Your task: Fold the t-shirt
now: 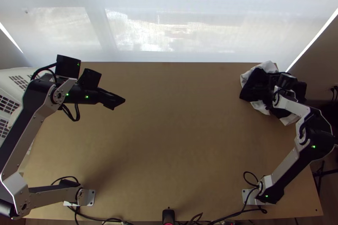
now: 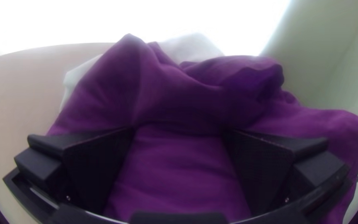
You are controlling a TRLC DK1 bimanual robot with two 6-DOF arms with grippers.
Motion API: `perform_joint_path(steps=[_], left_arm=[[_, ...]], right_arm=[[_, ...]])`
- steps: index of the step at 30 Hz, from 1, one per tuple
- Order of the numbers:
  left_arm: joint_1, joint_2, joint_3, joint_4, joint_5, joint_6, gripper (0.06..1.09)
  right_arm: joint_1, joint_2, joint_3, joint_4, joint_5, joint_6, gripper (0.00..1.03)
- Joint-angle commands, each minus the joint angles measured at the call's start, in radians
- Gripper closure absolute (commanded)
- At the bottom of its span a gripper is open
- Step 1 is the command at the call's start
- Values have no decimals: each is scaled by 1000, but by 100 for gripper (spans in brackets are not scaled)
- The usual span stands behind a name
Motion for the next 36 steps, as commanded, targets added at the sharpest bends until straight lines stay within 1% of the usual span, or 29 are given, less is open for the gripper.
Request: perform_joint_path(steps=[1, 4, 8, 11, 13, 15, 17, 19, 21, 22, 24, 26, 28, 29, 33, 36], left_arm=[[-1, -83, 16, 15, -53, -15, 11], [-2, -136, 16, 57, -103, -27, 11], [-2, -186, -2, 55, -109, -29, 11], [-1, -237, -31, 48, -110, -29, 11], [-1, -280, -48, 48, -129, -29, 11], [1, -320, -62, 48, -150, -29, 11], [4, -360, -88, 49, -172, -30, 11], [13, -403, -130, 57, -185, -30, 11], [29, -449, -182, 77, -192, -30, 11], [38, -475, -211, 92, -193, -27, 11], [59, -536, -269, 152, -195, -18, 11], [78, -597, -321, 218, -195, -9, 11], [105, -653, -386, 307, -195, -7, 11], [121, -674, -416, 338, -195, -7, 11], [170, -751, -550, 433, -193, -10, 11], [177, -838, -665, 514, -195, 11, 11]], right_arm=[[-14, -293, -66, 1, -4, 7, 5], [-10, -439, -69, -30, -4, 15, 5], [9, -525, -19, -108, -5, 21, 5], [54, -594, 0, -165, -5, 32, 5], [95, -669, -16, -205, -4, 62, 5], [157, -762, -60, -212, -4, 90, 5], [204, -850, -108, -217, 4, 150, 5], [221, -913, -131, -292, 18, 231, 5], [235, -960, -146, -389, 15, 279, 5], [243, -993, -166, -413, 15, 285, 5], [273, -1077, -230, -429, 16, 274, 5], [310, -1183, -310, -415, 22, 260, 5], [370, -1284, -381, -406, 73, 173, 5], [391, -1321, -407, -406, 93, 159, 5], [402, -1477, -517, -413, 104, 133, 5], [417, -1652, -635, -419, 104, 96, 5]])
